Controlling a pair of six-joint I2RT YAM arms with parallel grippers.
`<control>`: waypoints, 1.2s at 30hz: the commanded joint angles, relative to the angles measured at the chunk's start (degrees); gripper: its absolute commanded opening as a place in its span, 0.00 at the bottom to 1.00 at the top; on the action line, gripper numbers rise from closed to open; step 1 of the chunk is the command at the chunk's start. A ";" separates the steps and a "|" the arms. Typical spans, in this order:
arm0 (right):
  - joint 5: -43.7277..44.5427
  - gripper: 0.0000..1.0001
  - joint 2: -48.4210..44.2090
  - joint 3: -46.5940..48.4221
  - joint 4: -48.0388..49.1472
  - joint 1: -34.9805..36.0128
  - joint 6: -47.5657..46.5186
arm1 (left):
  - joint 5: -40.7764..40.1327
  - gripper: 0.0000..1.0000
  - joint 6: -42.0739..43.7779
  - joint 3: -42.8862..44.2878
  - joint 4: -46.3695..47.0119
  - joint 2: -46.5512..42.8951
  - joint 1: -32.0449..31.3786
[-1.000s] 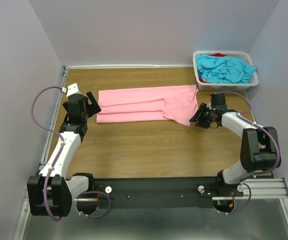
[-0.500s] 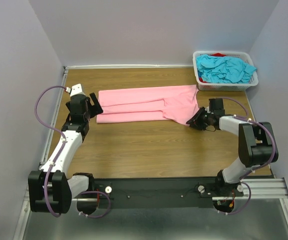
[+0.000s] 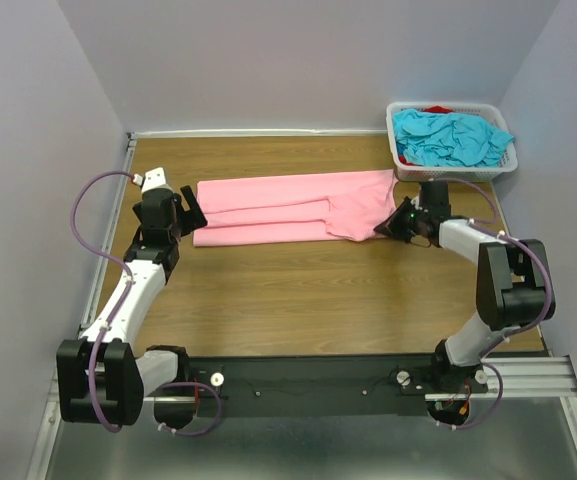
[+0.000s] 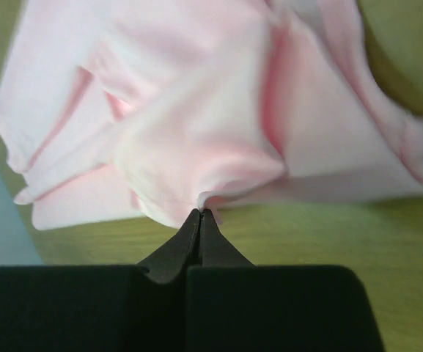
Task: Fold and stack the t-shirts
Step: Fold the tshirt
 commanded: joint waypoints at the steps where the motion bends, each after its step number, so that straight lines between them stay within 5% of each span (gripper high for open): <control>1: -0.49 0.01 3.39 8.16 0.52 0.14 0.40 | 0.88 0.94 0.80 1.29 1.26 0.51 -0.21; 15: 0.31 0.01 21.50 31.19 0.61 0.14 -1.71 | 1.76 0.94 1.23 1.55 1.09 2.70 -0.29; 22: 1.71 0.01 25.55 36.03 0.70 0.15 -3.47 | 2.11 0.94 1.15 1.72 0.91 3.67 -0.29; 28: 3.03 0.16 27.14 37.88 0.61 0.23 -5.75 | 2.55 0.94 1.15 1.73 0.91 4.37 -0.29; 36: 7.59 0.21 23.63 37.27 0.61 0.15 -8.56 | 2.55 0.94 1.23 1.90 0.56 4.64 -0.29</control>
